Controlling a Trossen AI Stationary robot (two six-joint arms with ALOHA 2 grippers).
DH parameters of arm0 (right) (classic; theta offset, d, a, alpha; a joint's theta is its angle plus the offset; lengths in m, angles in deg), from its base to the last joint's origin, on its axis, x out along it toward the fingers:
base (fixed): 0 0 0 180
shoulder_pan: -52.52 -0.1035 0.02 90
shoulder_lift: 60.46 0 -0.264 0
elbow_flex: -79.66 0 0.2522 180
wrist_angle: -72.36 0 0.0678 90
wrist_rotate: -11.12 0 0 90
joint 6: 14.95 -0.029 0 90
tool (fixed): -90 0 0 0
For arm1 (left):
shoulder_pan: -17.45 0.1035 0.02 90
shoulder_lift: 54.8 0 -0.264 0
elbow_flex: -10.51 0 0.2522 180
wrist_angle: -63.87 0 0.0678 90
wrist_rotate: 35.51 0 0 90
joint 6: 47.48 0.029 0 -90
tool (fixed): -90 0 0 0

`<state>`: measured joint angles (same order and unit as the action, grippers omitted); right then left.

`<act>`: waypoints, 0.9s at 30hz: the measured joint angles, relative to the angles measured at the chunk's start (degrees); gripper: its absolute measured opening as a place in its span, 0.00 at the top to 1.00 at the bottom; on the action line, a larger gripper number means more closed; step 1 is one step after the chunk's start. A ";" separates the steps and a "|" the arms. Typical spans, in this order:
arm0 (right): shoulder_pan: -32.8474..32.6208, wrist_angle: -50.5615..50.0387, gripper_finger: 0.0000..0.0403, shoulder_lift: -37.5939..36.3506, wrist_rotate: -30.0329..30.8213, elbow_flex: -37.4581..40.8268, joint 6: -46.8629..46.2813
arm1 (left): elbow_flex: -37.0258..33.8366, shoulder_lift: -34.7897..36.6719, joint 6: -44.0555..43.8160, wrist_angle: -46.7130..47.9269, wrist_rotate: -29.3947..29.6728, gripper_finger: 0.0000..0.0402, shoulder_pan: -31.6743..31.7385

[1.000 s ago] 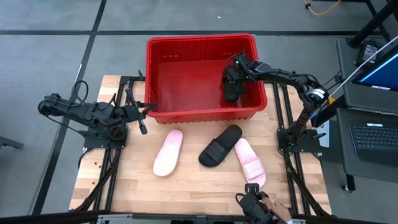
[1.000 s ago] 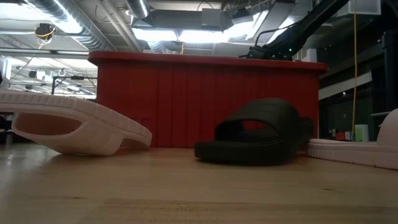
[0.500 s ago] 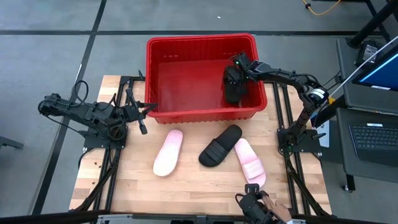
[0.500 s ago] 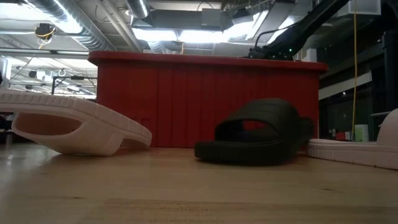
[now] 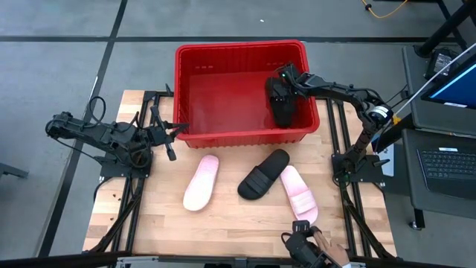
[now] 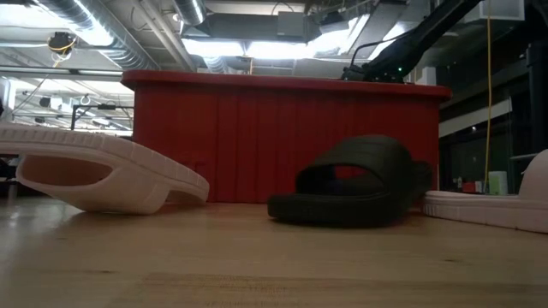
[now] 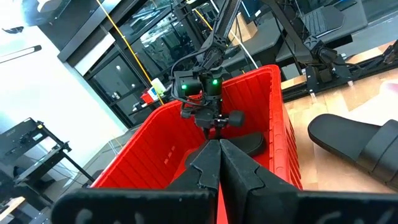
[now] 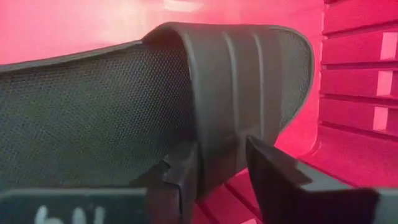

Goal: Pick and place slides into bin
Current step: Put the bottom black slide into the bin, then put the black slide into the bin

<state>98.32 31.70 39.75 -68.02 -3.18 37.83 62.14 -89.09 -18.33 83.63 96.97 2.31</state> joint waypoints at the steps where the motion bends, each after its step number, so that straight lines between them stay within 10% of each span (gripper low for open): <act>1: 0.00 0.02 0.65 0.00 0.00 0.00 0.00 | 0.00 0.01 0.00 0.00 0.00 0.99 -0.01; 27: -4.77 -2.50 0.42 -0.02 7.25 -0.13 -2.03 | 0.00 0.01 -0.03 0.00 -0.20 1.00 0.00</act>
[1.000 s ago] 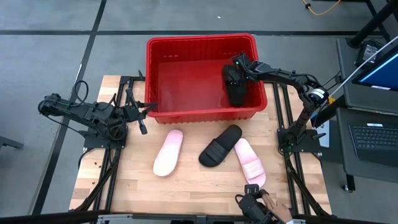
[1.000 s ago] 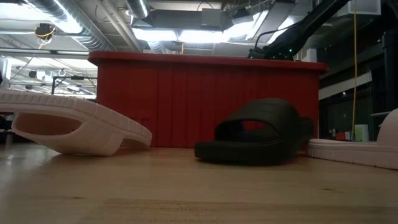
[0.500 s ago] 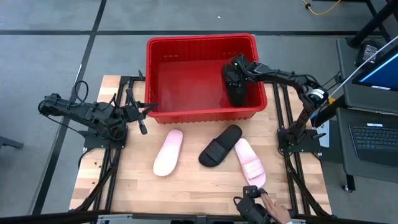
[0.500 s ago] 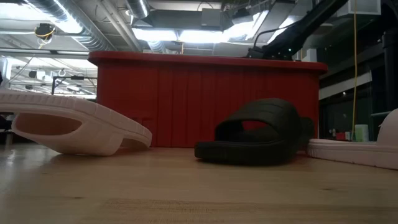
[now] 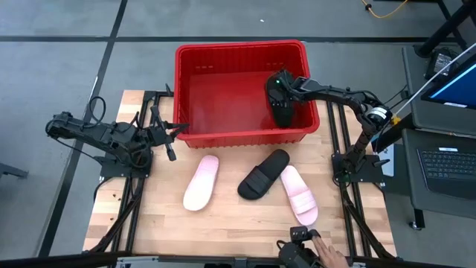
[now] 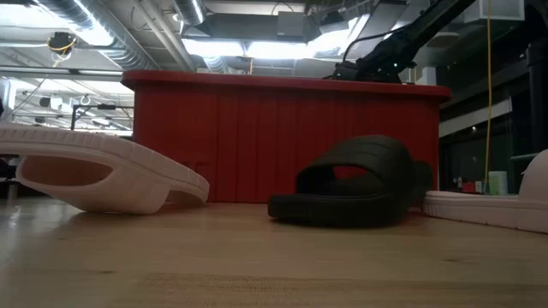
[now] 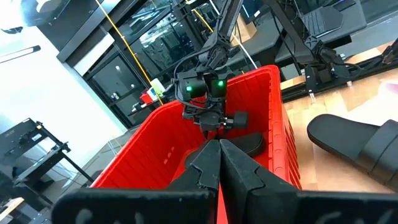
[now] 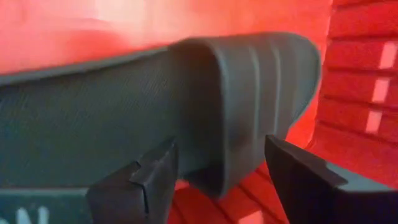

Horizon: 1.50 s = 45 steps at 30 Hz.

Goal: Pick and place slides into bin
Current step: Put the black slide into the bin

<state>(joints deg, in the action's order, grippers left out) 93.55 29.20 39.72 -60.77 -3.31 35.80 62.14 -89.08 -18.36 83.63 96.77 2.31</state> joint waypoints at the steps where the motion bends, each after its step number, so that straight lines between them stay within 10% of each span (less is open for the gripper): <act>1: -0.03 -0.31 0.42 0.00 0.36 0.00 -0.72 | 0.00 0.01 0.01 0.00 0.00 1.00 0.01; 33: -3.39 -16.62 0.42 -0.09 0.16 -13.41 -8.51 | -0.02 0.01 -1.32 0.32 -0.37 0.99 -0.01; 45: -7.74 -26.91 0.58 -0.09 4.92 -21.78 -13.83 | -0.02 0.01 -1.34 0.63 -2.08 0.99 -0.01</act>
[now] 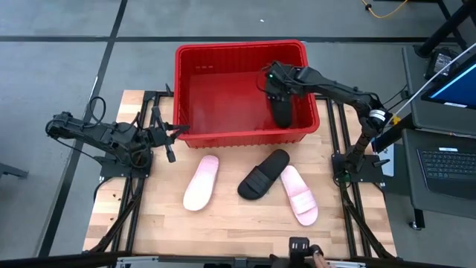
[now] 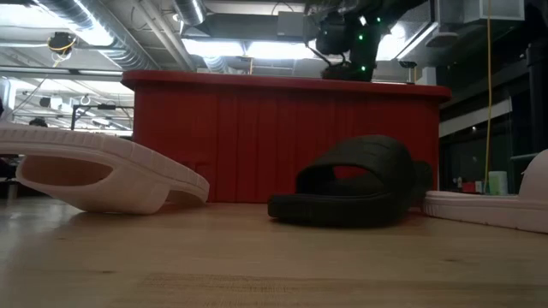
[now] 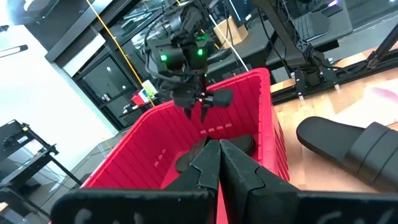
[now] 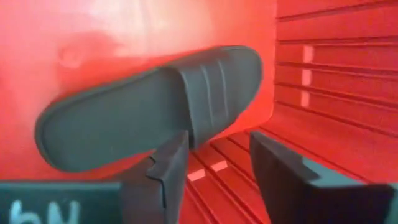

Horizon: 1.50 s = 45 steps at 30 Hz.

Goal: Pick and place slides into bin
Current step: Put the black slide into the bin

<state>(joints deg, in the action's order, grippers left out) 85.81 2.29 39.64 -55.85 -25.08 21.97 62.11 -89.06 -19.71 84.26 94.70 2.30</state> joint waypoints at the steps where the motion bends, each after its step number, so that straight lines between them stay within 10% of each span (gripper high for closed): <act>1: -0.17 -0.32 0.60 -0.02 -0.04 -0.58 -1.22 | 0.00 0.00 0.00 0.05 -0.02 0.99 0.00; 12: -0.86 -5.40 0.98 -0.60 2.62 -1.24 -8.05 | 0.00 -0.01 -0.63 0.89 -0.04 0.99 0.00; 33: -7.27 -4.75 0.99 -21.56 -0.84 0.75 -17.48 | 0.00 -0.01 -3.08 0.46 -0.75 1.00 0.01; 45: -24.84 6.04 0.99 -35.20 -6.67 16.79 -28.24 | 0.00 -1.87 -6.55 1.41 -8.78 0.99 0.00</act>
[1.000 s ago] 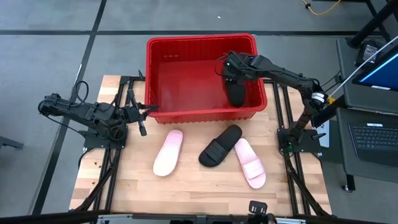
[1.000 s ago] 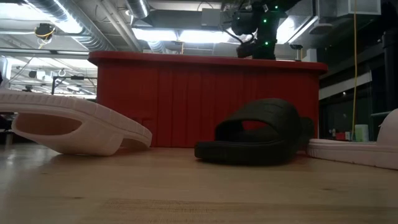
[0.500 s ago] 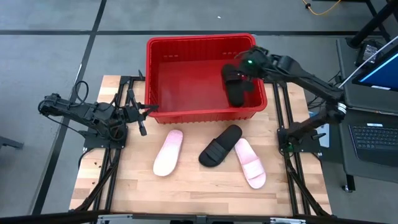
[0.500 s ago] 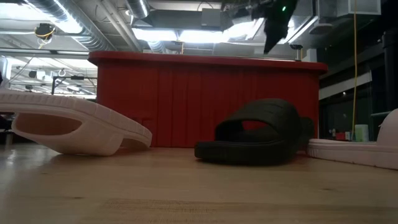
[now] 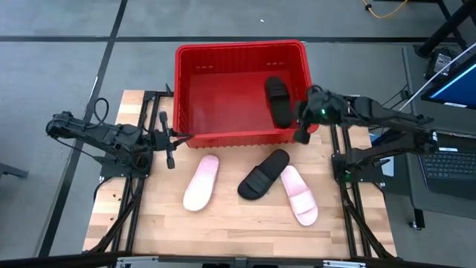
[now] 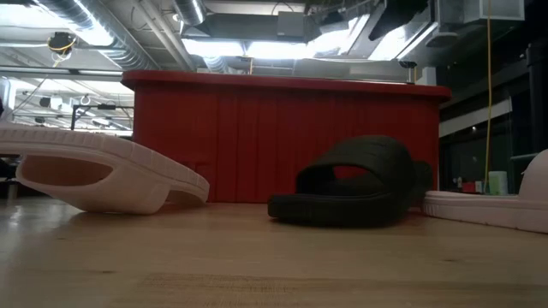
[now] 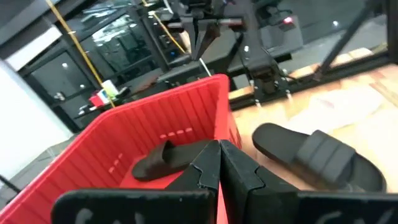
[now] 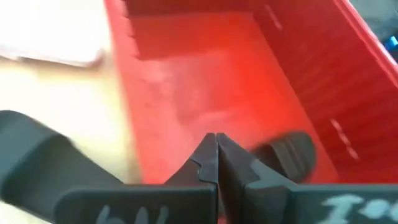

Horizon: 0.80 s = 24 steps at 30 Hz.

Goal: Pick and place slides into bin
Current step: Put the black slide into the bin

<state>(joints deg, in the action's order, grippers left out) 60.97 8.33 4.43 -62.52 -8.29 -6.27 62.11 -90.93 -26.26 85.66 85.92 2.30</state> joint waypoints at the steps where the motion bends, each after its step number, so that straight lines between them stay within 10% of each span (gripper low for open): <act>1: -1.39 1.65 0.99 -0.80 0.02 1.58 -0.06 | 0.00 -0.41 0.42 0.01 -0.54 1.00 0.00; 24: -22.12 14.54 0.99 -3.16 10.40 17.08 -8.78 | 0.00 -23.33 -9.90 -8.85 -6.10 1.00 -3.27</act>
<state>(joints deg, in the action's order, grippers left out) 38.84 22.87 1.28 -52.12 8.79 -15.05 62.11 -114.26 -36.16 76.82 79.81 -0.97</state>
